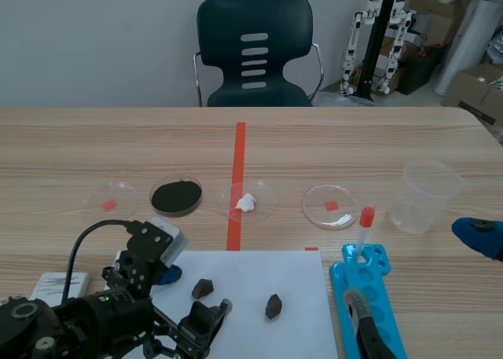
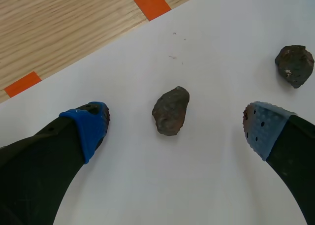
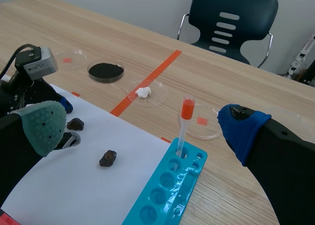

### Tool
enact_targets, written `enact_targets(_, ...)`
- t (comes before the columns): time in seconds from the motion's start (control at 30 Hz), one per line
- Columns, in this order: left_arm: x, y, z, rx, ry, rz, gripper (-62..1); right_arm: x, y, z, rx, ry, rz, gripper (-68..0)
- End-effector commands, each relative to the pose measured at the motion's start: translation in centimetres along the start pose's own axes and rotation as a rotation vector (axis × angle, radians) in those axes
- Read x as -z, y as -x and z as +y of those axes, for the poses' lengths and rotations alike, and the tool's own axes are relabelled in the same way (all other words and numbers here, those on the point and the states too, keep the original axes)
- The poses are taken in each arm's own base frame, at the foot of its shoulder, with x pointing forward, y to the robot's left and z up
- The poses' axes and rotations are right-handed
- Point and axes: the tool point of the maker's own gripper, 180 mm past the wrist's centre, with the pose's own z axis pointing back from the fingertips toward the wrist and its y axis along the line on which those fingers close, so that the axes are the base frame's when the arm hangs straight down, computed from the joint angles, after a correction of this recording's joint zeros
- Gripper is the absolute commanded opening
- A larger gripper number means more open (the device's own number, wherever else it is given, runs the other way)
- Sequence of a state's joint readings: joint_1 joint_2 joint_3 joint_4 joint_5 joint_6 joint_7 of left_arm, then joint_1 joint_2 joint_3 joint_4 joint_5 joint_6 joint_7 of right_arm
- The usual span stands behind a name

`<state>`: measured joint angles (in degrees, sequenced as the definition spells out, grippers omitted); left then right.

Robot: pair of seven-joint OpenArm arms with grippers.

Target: Put the middle mineral back

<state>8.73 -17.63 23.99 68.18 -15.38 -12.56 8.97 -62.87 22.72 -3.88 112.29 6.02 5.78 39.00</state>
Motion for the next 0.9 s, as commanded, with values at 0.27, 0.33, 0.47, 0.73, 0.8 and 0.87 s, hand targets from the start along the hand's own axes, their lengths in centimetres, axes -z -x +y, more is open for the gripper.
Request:
enact_targets(0.27,-1.2,-2.6,-1.2,0.022,0.026,-0.086,-3.9,0.1,-0.6,0.0,0.003,-0.004,-0.025,-2.0)
enact_targets(0.33,-1.3,-2.7,-1.2,0.023,0.027,-0.087,-3.9,0.1,-0.6,0.0,0.003,-0.004,-0.025,-2.0)
enact_targets(0.47,-1.2,-2.7,-1.2,0.024,0.026,-0.087,-3.9,0.1,-0.6,0.0,0.003,-0.004,-0.025,-2.0)
enact_targets(0.73,-1.2,-2.6,-1.2,0.034,0.025,-0.084,-3.9,0.1,-0.6,0.0,0.003,-0.004,-0.025,-2.0)
enact_targets(0.8,-1.2,-2.6,-1.2,0.034,0.025,-0.084,-3.9,0.1,-0.6,0.0,0.003,-0.004,-0.025,-2.0)
enact_targets(0.87,-1.2,-2.6,-1.2,0.034,0.025,-0.084,-3.9,0.1,-0.6,0.0,0.003,-0.004,-0.025,-2.0)
